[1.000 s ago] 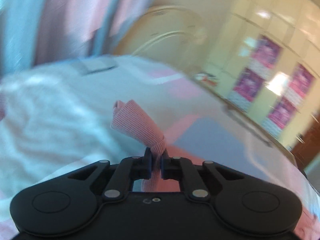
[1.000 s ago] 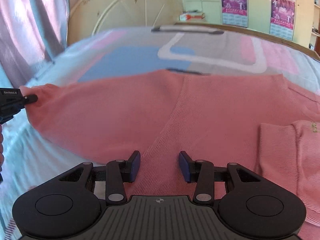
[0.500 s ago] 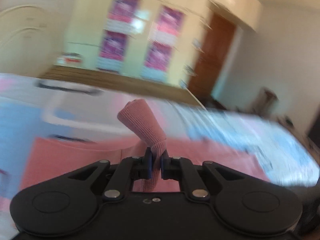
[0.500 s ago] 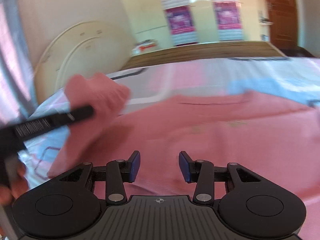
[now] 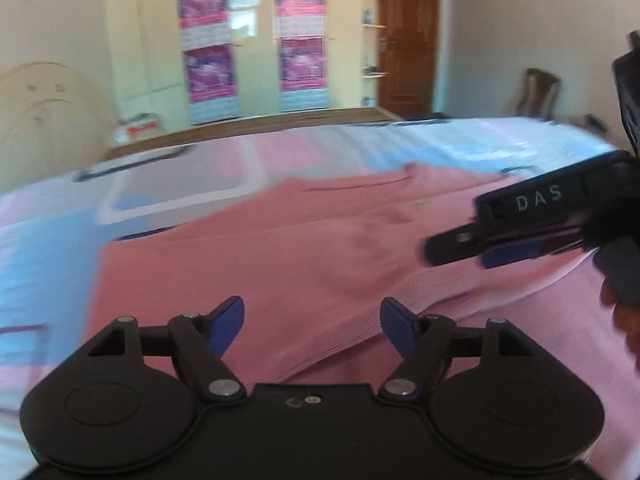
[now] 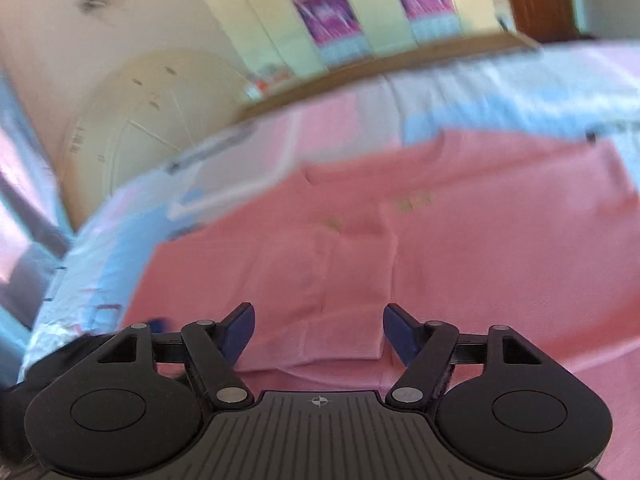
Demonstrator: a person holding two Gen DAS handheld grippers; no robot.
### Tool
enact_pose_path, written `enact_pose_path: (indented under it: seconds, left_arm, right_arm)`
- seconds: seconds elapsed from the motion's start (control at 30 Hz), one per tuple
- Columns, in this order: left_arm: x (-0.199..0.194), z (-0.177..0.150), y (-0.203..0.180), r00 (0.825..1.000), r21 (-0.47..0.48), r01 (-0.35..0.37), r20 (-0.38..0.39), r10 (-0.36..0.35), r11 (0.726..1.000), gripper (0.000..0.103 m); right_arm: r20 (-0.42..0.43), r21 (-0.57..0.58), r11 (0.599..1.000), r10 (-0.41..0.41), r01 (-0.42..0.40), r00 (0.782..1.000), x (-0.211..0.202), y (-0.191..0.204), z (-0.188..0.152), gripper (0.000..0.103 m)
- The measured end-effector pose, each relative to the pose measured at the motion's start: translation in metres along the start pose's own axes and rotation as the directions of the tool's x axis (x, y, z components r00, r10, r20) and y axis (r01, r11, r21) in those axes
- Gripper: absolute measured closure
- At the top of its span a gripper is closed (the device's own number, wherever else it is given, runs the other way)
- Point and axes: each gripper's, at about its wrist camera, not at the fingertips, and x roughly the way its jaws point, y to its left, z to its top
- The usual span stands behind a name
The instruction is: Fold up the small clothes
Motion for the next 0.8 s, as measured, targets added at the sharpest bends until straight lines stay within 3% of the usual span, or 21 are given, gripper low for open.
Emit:
enact_pose_path:
  seconds: [0.1,0.2,0.23,0.27,0.4,0.43,0.53,0.67,0.73,0.8]
  left_arm:
    - [-0.007,-0.018,0.025,0.995,-0.051,-0.095,-0.039,0.093,0.994,0.03]
    - [-0.006,-0.033,0.048,0.978,-0.106,-0.197,-0.092,0.188,0.975,0.033]
    - [-0.003,-0.037,0.054,0.969,-0.119,-0.233,-0.111,0.221,0.965,0.033]
    - [0.0,-0.039,0.058,0.962,-0.132,-0.261,-0.119,0.246,0.956,0.033]
    - [0.008,-0.038,0.068,0.942,-0.173,-0.326,-0.141,0.304,0.929,0.032]
    - [0.009,-0.037,0.069,0.941,-0.179,-0.328,-0.144,0.305,0.928,0.032]
    - [0.013,-0.034,0.073,0.941,-0.189,-0.332,-0.135,0.311,0.924,0.032]
    - [0.013,-0.038,0.074,0.941,-0.187,-0.336,-0.106,0.321,0.923,0.034]
    - [0.02,-0.036,0.075,0.944,-0.188,-0.328,-0.105,0.313,0.926,0.035]
    - [0.021,-0.037,0.075,0.946,-0.189,-0.322,-0.095,0.309,0.928,0.043]
  right_arm:
    - [-0.026,0.046,0.998,-0.047,0.049,0.999,0.012,-0.004,-0.003,0.033]
    - [-0.026,0.034,0.999,-0.028,0.028,0.999,0.017,0.001,-0.006,0.039]
    - [-0.022,0.013,0.999,-0.03,0.03,0.999,0.018,0.005,-0.005,0.056]
    - [-0.026,0.0,0.999,-0.032,0.032,0.999,0.02,0.008,-0.004,0.066]
    - [-0.031,-0.034,0.999,-0.02,0.019,0.999,0.027,0.015,-0.005,0.088]
    - [-0.023,-0.05,0.999,-0.015,0.014,1.0,0.025,0.017,-0.004,0.1]
    - [0.068,-0.129,0.992,0.001,0.008,0.998,0.007,0.029,0.008,0.1]
    - [0.222,-0.222,0.972,-0.025,0.075,0.975,-0.032,0.034,0.031,0.1]
    - [0.219,-0.229,0.966,-0.065,0.116,0.973,-0.037,0.021,0.035,0.1]
    - [0.208,-0.177,0.972,-0.119,0.157,0.971,-0.037,0.0,0.033,0.1]
